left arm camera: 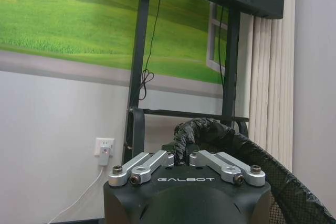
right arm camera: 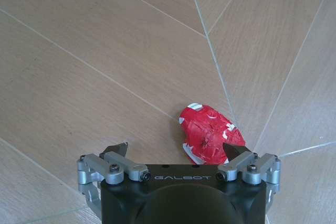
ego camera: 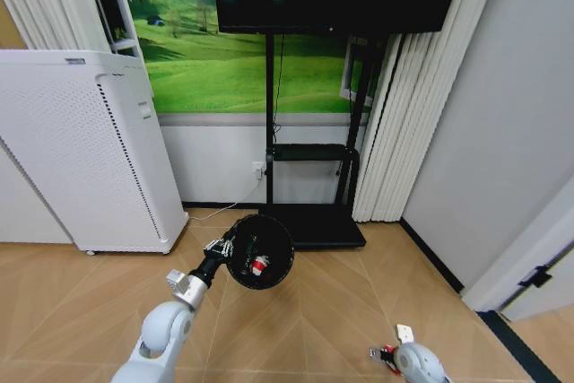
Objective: Pick up the trash bin and place the garbage on the floor into it.
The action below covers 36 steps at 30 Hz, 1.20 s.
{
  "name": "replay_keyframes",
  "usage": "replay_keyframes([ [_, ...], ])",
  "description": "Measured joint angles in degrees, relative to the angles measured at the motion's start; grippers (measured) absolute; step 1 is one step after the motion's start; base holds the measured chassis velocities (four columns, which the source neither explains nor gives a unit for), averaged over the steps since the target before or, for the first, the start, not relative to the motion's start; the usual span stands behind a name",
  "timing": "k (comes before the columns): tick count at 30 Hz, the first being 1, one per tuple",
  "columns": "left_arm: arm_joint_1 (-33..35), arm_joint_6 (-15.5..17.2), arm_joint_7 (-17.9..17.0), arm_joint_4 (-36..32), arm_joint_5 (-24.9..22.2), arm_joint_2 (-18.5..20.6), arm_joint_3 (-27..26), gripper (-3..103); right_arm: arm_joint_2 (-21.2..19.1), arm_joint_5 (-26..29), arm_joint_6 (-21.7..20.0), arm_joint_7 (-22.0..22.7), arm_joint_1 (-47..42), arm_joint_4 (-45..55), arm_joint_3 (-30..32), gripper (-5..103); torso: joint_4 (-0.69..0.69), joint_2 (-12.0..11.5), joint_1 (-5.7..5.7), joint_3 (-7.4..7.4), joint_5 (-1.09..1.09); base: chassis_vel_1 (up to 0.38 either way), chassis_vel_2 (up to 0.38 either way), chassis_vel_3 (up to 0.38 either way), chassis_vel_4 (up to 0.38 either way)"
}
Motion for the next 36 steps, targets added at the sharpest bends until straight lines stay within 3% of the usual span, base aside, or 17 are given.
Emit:
replay_keyframes([
  [4,-0.33,0.1,-0.07,-0.03,-0.38,0.37,0.0,8,0.19,-0.18,0.0,-0.03,-0.04,-0.07,-0.03,92,0.0,0.0,0.0,0.0,0.0,0.0,0.0,0.0,0.0],
  [6,-0.41,0.15,-0.08,-0.03,-0.56,0.48,-0.13,8,0.37,-0.47,-0.02,-0.03,-0.19,-0.12,-0.05,77,0.0,0.0,0.0,0.0,0.01,0.0,0.0,0.0,0.0],
  [8,-0.42,0.16,-0.07,-0.03,-0.63,0.49,-0.21,8,0.42,-0.5,-0.02,-0.03,-0.25,-0.13,-0.05,77,0.0,0.0,0.0,0.0,0.0,0.0,0.0,0.0,0.0],
  [15,-0.78,0.3,0.06,-0.03,-1.15,0.75,-0.5,8,0.47,-0.71,-0.02,-0.05,-0.47,-0.04,-0.09,44,0.0,0.0,0.0,0.0,0.0,0.0,0.0,0.0,0.0],
  [20,-1.0,0.34,0.08,-0.03,-1.34,0.81,-0.55,8,0.46,-0.74,-0.02,-0.01,-0.51,0.04,0.0,33,0.0,0.0,0.0,0.0,0.0,0.0,0.0,0.0,0.0],
  [27,-1.51,0.41,0.22,0.0,-1.76,1.06,-0.7,8,0.2,-0.78,0.0,0.13,-1.0,0.57,0.41,2,0.0,0.0,0.0,0.0,0.0,0.0,0.0,0.0,0.0],
  [34,-1.88,0.51,0.24,0.15,-2.06,1.28,-0.96,8,0.18,-0.58,-0.85,0.07,-1.49,1.67,1.14,2,0.0,0.01,0.0,0.0,0.0,0.0,0.0,0.0,0.0],
  [36,-1.88,0.52,0.36,0.15,-2.16,1.32,-1.07,8,0.24,-0.55,-0.92,-0.03,-1.51,1.81,1.26,13,0.0,0.01,0.0,0.0,0.0,0.0,0.0,0.0,0.0],
])
